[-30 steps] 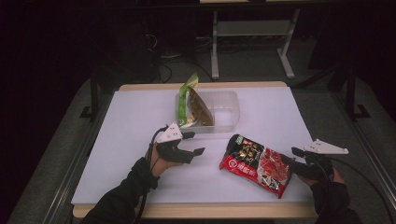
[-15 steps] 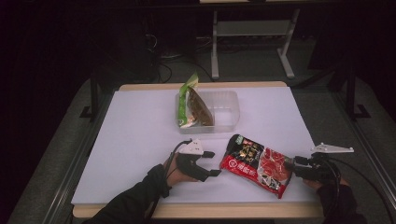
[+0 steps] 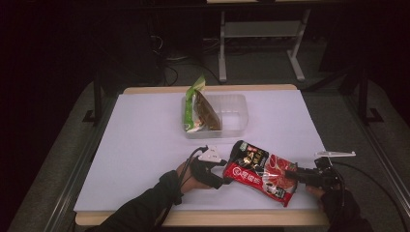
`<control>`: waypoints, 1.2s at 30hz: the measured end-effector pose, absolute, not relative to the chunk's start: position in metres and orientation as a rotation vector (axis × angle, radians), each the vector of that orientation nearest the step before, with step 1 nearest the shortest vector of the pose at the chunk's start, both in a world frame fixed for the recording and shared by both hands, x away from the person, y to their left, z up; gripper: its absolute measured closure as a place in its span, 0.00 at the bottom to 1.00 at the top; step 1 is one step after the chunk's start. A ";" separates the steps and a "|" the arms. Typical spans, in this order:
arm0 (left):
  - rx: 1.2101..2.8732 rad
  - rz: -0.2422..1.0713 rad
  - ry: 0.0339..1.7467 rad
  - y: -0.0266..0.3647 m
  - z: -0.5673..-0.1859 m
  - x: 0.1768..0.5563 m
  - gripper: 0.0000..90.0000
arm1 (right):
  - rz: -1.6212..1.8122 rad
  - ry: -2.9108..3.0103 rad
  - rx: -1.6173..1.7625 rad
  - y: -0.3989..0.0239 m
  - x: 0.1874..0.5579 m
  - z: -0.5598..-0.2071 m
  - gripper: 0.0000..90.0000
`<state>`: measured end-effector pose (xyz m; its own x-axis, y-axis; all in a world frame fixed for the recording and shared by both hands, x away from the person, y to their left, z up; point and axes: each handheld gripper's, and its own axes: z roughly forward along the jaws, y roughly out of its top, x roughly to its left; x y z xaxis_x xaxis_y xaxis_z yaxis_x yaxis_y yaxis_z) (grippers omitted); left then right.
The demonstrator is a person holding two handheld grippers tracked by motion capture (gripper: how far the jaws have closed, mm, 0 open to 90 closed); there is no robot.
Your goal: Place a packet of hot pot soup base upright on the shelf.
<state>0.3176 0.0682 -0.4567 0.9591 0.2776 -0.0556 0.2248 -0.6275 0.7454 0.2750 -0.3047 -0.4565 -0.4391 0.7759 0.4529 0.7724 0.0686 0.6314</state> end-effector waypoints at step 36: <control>1.973 -0.047 0.585 0.087 -0.447 0.325 0.34 | 1.330 2.369 1.502 -0.255 0.275 -0.454 0.65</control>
<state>0.3249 0.0868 -0.4469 0.8807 0.3799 -0.2828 0.4199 -0.3499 0.8374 0.2748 -0.2550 -0.4536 -0.5311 0.7545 0.3856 0.7221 0.1650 0.6718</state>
